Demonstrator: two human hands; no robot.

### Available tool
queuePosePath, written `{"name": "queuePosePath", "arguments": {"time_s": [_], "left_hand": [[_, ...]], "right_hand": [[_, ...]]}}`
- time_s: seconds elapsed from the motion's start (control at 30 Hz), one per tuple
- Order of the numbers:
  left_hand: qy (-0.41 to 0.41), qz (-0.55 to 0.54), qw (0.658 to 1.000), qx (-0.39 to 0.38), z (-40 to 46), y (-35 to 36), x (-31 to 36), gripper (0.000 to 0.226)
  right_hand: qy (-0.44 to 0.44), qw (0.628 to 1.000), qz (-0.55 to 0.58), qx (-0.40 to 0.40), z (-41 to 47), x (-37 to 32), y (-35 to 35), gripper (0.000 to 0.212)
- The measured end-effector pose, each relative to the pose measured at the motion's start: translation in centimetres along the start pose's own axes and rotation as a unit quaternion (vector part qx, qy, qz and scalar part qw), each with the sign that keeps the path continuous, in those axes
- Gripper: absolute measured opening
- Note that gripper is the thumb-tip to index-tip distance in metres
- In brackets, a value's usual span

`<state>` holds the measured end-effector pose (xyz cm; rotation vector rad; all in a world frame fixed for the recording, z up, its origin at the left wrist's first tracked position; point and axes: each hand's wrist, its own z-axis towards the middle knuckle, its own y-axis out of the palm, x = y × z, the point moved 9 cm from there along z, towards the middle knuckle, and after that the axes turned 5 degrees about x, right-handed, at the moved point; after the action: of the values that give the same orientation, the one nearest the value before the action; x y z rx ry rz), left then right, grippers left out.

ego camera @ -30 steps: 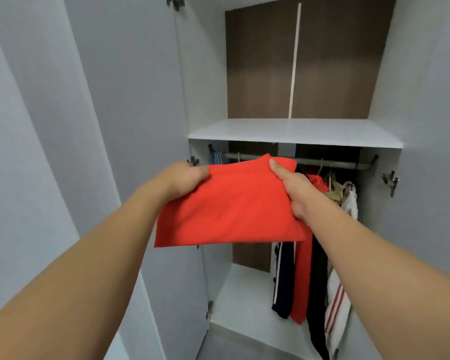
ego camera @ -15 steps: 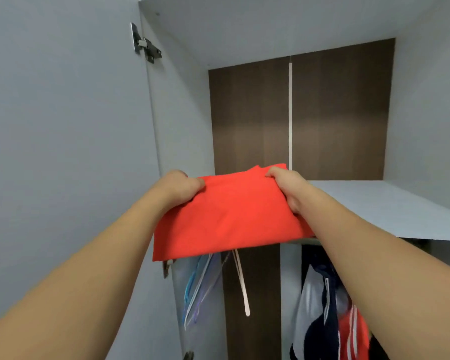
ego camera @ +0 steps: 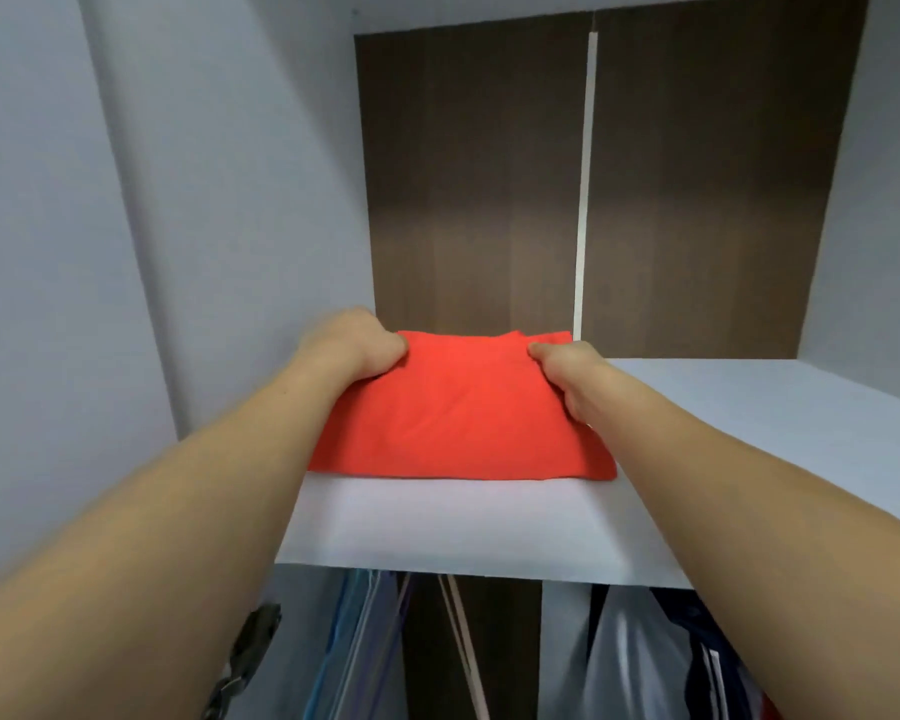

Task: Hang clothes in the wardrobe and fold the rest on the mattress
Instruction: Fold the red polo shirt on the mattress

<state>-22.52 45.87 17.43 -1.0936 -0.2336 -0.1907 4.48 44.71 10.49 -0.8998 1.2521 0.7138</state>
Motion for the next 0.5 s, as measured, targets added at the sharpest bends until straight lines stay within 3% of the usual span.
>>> {"name": "queuePosePath", "arguments": {"time_s": [0.07,0.1,0.13,0.17,0.23,0.27,0.33,0.4,0.5], "left_hand": [[0.018,0.028,0.995,0.097,0.6,0.3,0.6,0.047],[0.025,0.019,0.994,0.109,0.6,1.3,1.0,0.049],[0.032,0.006,0.997,0.073,0.7,3.4,1.3,0.053],[0.042,0.007,0.999,0.003,0.7,6.2,1.5,0.059],[0.054,0.054,0.985,-0.153,0.5,11.9,1.3,0.068],[0.046,0.057,0.978,-0.194,0.7,13.7,0.7,0.070],[0.022,0.025,0.977,-0.212,2.1,15.1,-0.2,0.073],[0.018,0.015,0.977,-0.211,4.0,15.7,-0.9,0.077],[0.035,0.026,0.978,-0.204,7.2,16.9,-1.3,0.076]], "right_hand": [[-0.048,0.984,-0.150,0.088,1.8,-0.9,-1.0,0.051],[-0.087,0.958,-0.238,0.134,2.1,-2.0,-1.4,0.055],[-0.136,0.930,-0.306,0.153,2.1,-3.1,-1.2,0.056],[-0.175,0.910,-0.354,0.129,2.1,-3.7,0.0,0.057],[-0.191,0.877,-0.441,-0.024,2.0,-2.0,4.4,0.062],[-0.169,0.852,-0.485,-0.104,2.0,-0.3,6.5,0.066],[-0.132,0.823,-0.524,-0.178,2.3,1.7,8.2,0.068],[-0.126,0.835,-0.500,-0.192,3.9,1.7,8.7,0.059],[-0.130,0.812,-0.541,-0.176,7.4,1.9,10.0,0.058]]}}
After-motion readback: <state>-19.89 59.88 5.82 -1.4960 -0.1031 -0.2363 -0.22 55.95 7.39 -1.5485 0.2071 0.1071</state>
